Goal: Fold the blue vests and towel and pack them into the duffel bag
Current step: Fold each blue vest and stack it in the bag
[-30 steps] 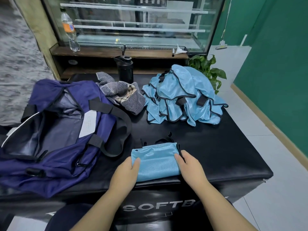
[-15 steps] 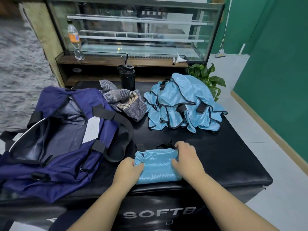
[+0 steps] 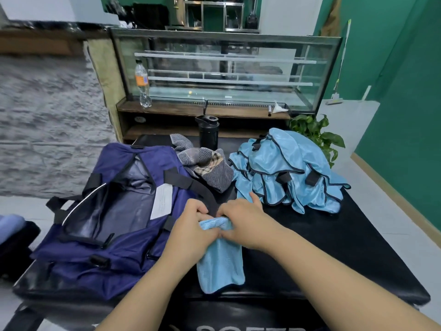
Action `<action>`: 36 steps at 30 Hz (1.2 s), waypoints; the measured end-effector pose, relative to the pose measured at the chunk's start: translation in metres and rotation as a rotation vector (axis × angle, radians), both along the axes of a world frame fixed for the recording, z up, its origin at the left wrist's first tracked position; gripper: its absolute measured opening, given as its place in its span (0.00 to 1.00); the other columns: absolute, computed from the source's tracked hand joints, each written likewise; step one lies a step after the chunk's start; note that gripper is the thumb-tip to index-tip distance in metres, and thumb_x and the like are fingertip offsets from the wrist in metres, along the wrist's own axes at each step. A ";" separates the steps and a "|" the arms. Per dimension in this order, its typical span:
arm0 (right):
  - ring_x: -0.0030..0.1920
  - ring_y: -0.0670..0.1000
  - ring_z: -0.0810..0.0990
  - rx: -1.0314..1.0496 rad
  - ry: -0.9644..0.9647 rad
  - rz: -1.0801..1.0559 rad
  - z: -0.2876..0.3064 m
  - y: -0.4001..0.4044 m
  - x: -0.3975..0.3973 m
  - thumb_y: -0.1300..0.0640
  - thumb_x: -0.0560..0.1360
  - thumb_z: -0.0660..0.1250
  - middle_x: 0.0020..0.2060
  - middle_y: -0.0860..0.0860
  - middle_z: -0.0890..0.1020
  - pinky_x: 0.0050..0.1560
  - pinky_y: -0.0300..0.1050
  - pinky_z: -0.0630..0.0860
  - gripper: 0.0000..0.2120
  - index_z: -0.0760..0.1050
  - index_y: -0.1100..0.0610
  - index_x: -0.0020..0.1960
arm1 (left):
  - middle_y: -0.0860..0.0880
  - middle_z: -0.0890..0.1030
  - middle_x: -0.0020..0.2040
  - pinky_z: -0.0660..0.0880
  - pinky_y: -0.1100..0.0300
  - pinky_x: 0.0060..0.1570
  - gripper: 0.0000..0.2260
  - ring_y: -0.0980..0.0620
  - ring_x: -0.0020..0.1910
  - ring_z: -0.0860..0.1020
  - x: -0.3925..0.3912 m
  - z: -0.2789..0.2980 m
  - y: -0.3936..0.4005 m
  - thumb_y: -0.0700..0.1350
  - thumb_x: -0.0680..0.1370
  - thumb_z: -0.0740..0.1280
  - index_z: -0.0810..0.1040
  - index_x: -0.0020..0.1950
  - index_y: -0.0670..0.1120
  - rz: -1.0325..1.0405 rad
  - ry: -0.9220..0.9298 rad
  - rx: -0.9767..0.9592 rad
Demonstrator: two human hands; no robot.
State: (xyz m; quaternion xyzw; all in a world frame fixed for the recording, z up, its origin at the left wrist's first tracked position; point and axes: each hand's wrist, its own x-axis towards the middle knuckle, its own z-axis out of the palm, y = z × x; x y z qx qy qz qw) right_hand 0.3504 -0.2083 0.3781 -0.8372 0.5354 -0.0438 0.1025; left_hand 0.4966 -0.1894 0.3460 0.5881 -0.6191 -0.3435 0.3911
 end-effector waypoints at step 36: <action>0.43 0.43 0.78 0.372 -0.635 -0.269 -0.061 -0.137 0.176 0.57 0.79 0.61 0.50 0.46 0.80 0.41 0.33 0.65 0.10 0.80 0.53 0.55 | 0.49 0.72 0.51 0.72 0.58 0.59 0.15 0.47 0.56 0.78 0.206 -0.021 -0.162 0.37 0.76 0.63 0.76 0.61 0.46 0.198 -1.090 0.266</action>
